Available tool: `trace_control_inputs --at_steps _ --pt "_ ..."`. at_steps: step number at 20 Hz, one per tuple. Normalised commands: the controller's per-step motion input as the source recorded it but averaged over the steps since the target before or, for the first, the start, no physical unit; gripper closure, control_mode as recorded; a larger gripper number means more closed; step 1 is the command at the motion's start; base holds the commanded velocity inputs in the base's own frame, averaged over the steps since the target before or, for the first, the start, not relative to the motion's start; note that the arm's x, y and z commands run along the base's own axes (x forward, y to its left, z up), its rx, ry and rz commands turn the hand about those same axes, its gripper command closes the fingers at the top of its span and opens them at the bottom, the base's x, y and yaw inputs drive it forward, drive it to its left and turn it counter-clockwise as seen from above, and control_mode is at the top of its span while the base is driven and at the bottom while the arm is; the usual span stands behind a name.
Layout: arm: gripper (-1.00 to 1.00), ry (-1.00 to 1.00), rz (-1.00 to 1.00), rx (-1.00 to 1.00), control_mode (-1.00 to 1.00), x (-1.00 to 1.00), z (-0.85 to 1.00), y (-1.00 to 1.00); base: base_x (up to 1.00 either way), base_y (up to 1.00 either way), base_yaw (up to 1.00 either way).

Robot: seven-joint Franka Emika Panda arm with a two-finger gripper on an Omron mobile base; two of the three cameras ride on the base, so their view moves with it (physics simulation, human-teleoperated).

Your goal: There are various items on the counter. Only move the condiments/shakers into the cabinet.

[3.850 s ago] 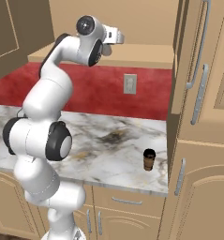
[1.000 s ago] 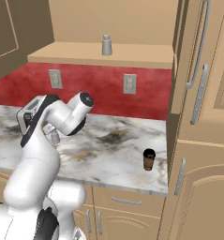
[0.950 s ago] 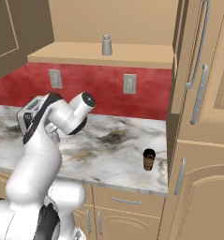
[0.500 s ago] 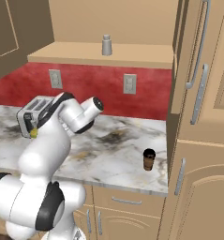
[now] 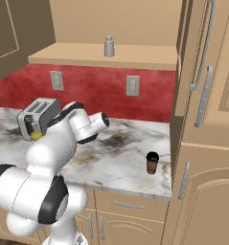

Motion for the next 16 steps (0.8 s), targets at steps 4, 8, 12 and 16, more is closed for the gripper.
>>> trace_control_inputs --at_steps 4,8,12,16 --pt "-1.00 -0.01 0.02 0.08 -1.00 0.06 -0.18 0.47 0.00 0.00 0.00" --pt "-1.00 0.00 0.04 0.02 -1.00 0.11 -0.11 0.30 0.00 0.00 0.00" --pt "-1.00 0.01 0.02 -0.02 -1.00 0.10 -0.01 0.09 0.00 0.00 0.00" --pt "-1.00 0.02 0.03 -0.01 -1.00 0.26 -0.06 0.18 0.00 0.00 0.00"
